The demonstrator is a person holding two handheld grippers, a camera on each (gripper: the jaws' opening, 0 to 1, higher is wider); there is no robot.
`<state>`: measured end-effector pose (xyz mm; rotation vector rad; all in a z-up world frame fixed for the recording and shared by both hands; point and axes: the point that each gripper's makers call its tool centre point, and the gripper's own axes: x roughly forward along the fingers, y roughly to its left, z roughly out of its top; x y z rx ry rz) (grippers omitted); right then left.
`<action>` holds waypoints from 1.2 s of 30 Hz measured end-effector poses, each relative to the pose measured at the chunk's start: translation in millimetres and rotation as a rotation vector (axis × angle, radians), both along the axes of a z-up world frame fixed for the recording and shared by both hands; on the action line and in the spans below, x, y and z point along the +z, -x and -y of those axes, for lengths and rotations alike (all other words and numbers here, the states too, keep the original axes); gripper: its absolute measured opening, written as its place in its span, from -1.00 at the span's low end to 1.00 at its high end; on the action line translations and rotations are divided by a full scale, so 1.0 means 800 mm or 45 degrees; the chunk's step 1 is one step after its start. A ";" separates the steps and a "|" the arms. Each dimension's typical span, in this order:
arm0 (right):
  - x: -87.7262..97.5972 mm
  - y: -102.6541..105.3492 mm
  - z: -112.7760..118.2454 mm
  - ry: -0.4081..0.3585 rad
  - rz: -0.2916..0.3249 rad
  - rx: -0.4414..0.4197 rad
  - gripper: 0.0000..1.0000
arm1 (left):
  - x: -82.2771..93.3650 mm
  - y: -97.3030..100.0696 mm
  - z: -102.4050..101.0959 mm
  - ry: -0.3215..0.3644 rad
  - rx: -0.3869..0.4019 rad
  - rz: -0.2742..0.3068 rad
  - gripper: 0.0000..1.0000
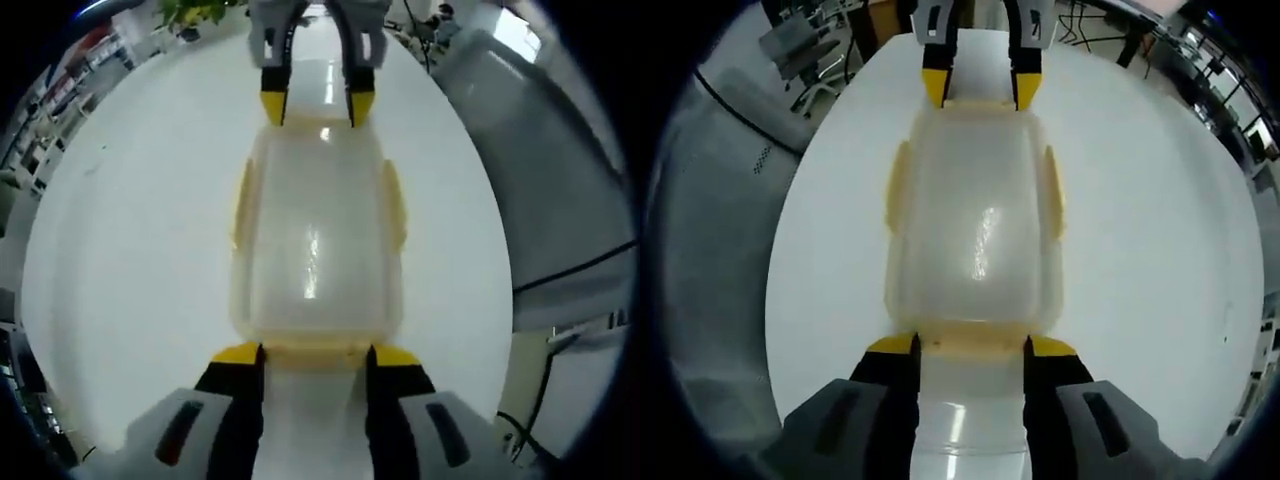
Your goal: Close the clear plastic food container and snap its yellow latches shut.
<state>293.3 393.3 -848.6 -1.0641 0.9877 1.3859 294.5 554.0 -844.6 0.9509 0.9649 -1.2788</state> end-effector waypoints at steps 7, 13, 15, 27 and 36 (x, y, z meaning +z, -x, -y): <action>0.001 -0.001 0.000 -0.011 -0.020 -0.003 -0.27 | 0.000 0.000 0.000 -0.018 0.008 -0.004 -0.31; -0.001 0.000 -0.001 0.011 -0.003 -0.003 -0.26 | -0.001 0.000 -0.001 0.004 0.009 -0.002 -0.30; 0.000 0.000 -0.001 0.022 0.000 -0.006 -0.26 | -0.001 -0.001 -0.001 0.008 0.008 -0.004 -0.30; 0.000 0.000 0.000 0.006 -0.004 -0.007 -0.27 | -0.001 -0.001 -0.001 -0.016 0.009 -0.005 -0.31; 0.000 -0.001 0.000 0.006 -0.003 -0.008 -0.27 | -0.001 0.000 0.001 -0.065 0.003 -0.008 -0.32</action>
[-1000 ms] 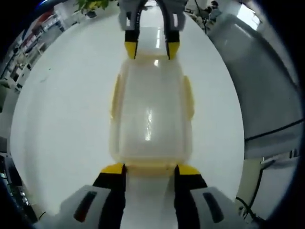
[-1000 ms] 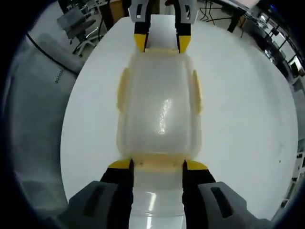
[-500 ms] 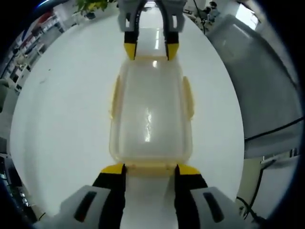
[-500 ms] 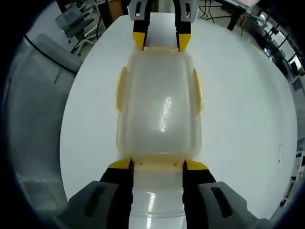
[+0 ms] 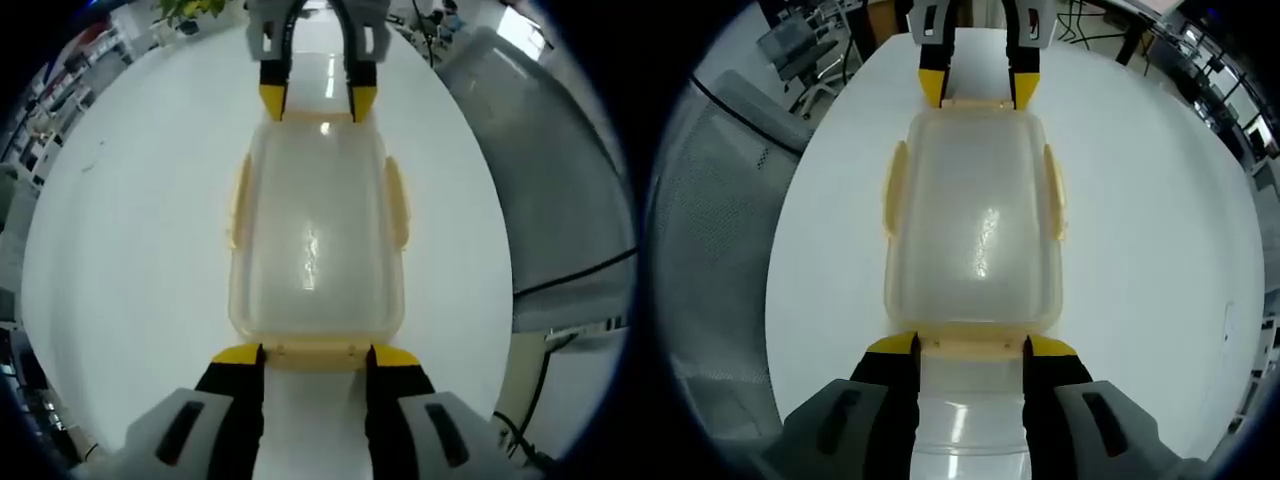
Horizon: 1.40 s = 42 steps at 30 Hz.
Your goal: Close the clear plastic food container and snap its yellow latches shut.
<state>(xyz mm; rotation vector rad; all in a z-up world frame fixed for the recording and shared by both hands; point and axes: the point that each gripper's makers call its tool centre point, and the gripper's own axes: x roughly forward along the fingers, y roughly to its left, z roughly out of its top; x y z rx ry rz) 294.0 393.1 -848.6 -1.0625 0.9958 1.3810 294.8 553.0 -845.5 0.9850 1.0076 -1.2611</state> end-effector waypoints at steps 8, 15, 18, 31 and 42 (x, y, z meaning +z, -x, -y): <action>0.001 0.000 0.000 -0.033 0.006 0.003 -0.28 | 0.001 -0.001 -0.002 0.001 -0.010 -0.005 -0.33; 0.003 -0.001 -0.001 -0.055 -0.016 -0.002 -0.28 | 0.001 -0.003 -0.003 -0.058 -0.010 -0.012 -0.33; 0.005 0.001 -0.001 -0.062 -0.027 0.007 -0.28 | 0.004 0.001 -0.003 -0.043 0.008 -0.033 -0.33; 0.054 0.000 -0.002 -0.129 0.011 0.056 -0.28 | 0.049 0.010 -0.004 -0.030 0.080 0.010 -0.33; 0.086 0.005 0.009 -0.157 0.028 0.077 -0.28 | 0.089 0.019 0.009 -0.001 0.107 0.026 -0.33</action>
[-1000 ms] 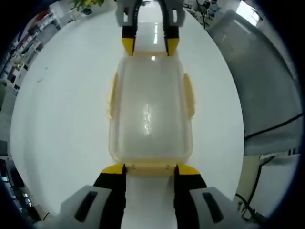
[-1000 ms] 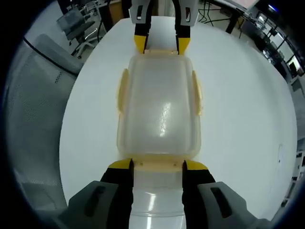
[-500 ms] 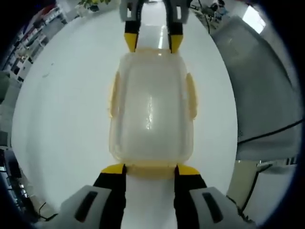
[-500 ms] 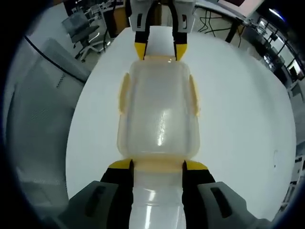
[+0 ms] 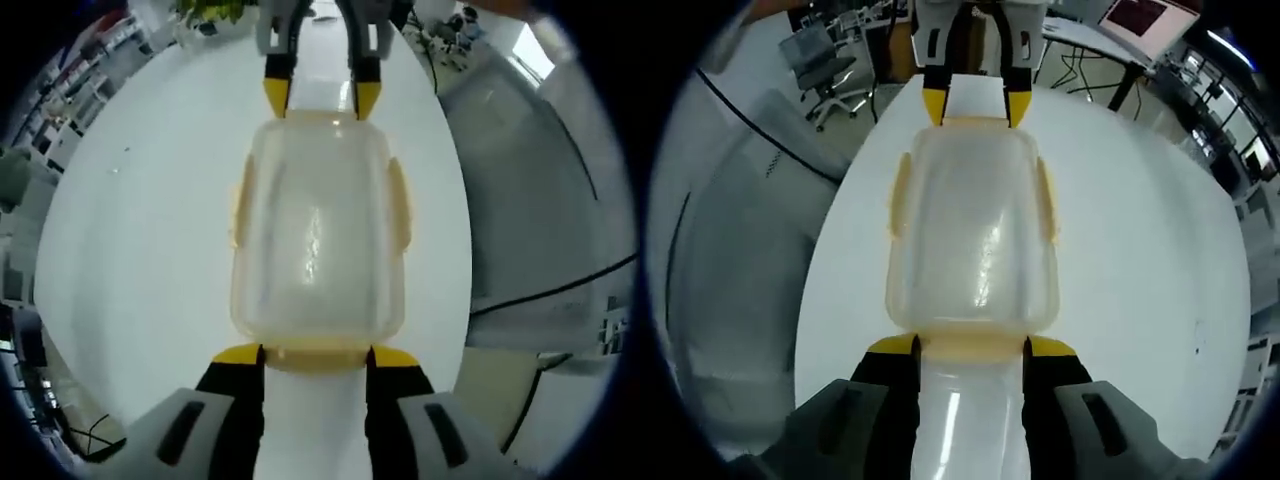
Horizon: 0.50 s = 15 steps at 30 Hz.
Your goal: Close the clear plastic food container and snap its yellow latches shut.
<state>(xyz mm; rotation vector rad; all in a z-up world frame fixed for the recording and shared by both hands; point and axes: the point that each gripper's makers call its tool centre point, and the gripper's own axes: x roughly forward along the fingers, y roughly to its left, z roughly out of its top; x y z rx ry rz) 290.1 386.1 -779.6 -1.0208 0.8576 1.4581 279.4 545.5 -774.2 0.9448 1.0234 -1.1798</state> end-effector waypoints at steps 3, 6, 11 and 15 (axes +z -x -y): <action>0.006 0.000 0.005 -0.009 0.002 0.001 -0.28 | 0.006 0.000 0.004 0.001 0.000 0.007 -0.33; 0.011 0.000 0.012 -0.012 -0.001 0.002 -0.28 | 0.011 -0.001 0.010 0.004 0.000 0.010 -0.33; 0.017 0.000 0.033 0.006 0.019 0.004 -0.28 | 0.019 -0.002 0.032 0.006 -0.001 0.008 -0.33; 0.021 -0.002 0.054 0.023 0.035 -0.005 -0.28 | 0.021 -0.006 0.053 0.026 -0.006 0.006 -0.33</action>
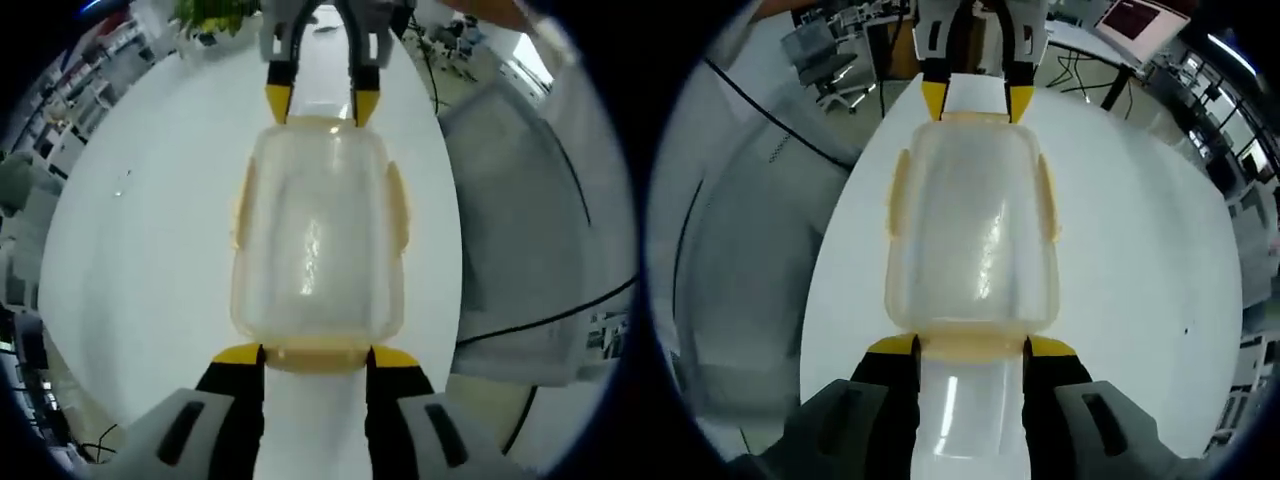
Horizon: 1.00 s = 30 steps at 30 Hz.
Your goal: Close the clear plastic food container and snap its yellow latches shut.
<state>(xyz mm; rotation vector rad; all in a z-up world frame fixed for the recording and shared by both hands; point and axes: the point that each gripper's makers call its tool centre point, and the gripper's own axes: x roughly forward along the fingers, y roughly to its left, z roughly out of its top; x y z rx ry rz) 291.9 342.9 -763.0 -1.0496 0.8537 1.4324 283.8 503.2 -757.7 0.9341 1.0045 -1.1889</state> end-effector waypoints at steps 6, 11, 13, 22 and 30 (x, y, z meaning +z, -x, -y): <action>0.004 -0.004 0.025 0.005 0.001 -0.025 -0.28 | 0.001 -0.006 0.025 0.012 -0.010 0.007 -0.33; 0.004 -0.006 0.047 0.012 0.006 -0.039 -0.28 | 0.003 -0.009 0.046 0.012 -0.019 0.012 -0.33; 0.004 -0.005 0.055 0.019 0.004 -0.043 -0.28 | 0.003 -0.008 0.055 0.020 -0.022 0.009 -0.33; 0.000 -0.003 0.097 0.051 0.006 -0.060 -0.28 | -0.002 -0.008 0.099 0.022 -0.029 0.004 -0.33; -0.005 -0.003 0.134 0.078 -0.002 -0.079 -0.28 | -0.002 -0.011 0.134 0.020 -0.051 -0.005 -0.33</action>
